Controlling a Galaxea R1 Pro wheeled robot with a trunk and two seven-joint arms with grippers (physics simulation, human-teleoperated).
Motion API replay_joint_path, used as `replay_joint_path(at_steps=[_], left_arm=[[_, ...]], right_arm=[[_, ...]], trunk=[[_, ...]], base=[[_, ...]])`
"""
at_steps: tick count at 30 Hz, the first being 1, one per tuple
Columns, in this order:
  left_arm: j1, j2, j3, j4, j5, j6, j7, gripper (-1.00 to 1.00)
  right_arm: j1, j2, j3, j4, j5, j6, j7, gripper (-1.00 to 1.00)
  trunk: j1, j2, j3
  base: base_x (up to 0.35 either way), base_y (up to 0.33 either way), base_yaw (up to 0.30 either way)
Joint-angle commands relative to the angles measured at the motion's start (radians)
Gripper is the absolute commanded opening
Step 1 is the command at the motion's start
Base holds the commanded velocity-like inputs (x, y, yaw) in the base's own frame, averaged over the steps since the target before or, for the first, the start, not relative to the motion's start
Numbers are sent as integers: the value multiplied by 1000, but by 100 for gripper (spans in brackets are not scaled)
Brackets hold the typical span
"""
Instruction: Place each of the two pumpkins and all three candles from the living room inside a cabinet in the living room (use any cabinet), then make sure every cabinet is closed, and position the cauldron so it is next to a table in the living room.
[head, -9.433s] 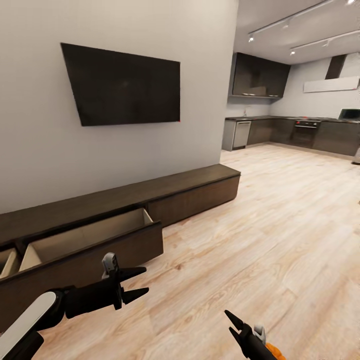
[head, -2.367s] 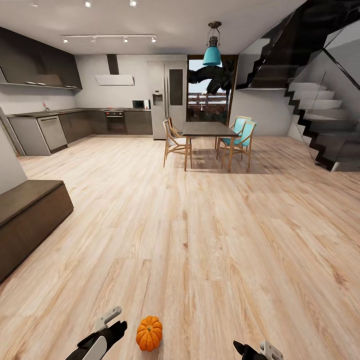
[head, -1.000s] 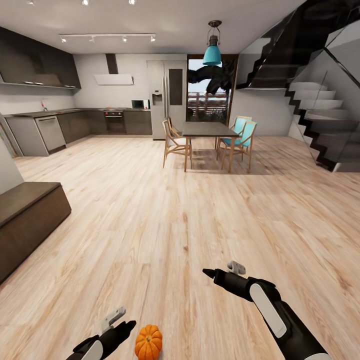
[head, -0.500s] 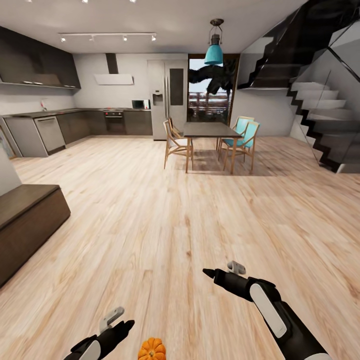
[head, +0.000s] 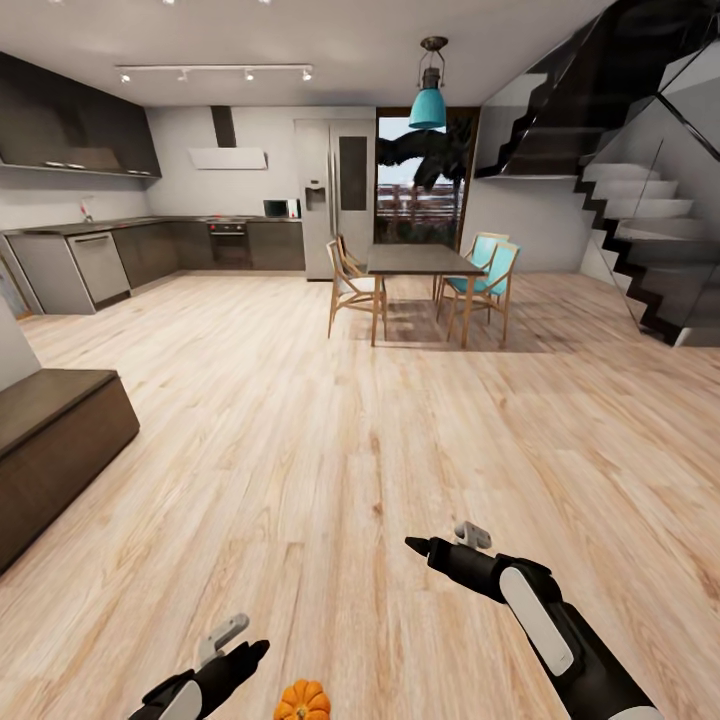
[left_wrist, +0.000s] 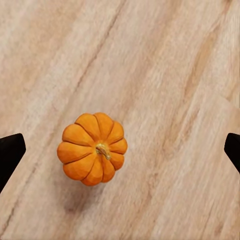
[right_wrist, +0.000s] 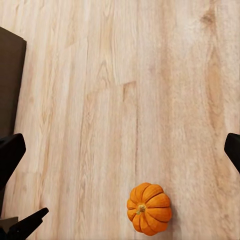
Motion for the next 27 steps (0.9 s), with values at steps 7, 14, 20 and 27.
replay_joint_path(at_steps=[7,14,20,27], left_arm=[[-1,2,-5,-1,6,2,-1,100],[-1,3,-6,-1,6,3,-6,100],[-1,3,-6,-1,7,4,-7,100],[-1,8,-6,3,8,5,-82,100]], right_arm=[[-1,1,1,-69,1,0,3,100],[-1,1,1,-85,1,0,5,100],[-1,1,1,-86,1,0,5,100],[-1,-1,2,-87,1,0,5,100]], trunk=[[27,-50,-22],[54,-99,-41],[77,-141,-60],[103,-190,-82]], base=[[0,0,-23],[0,0,-216],[0,0,-42],[0,0,-2]])
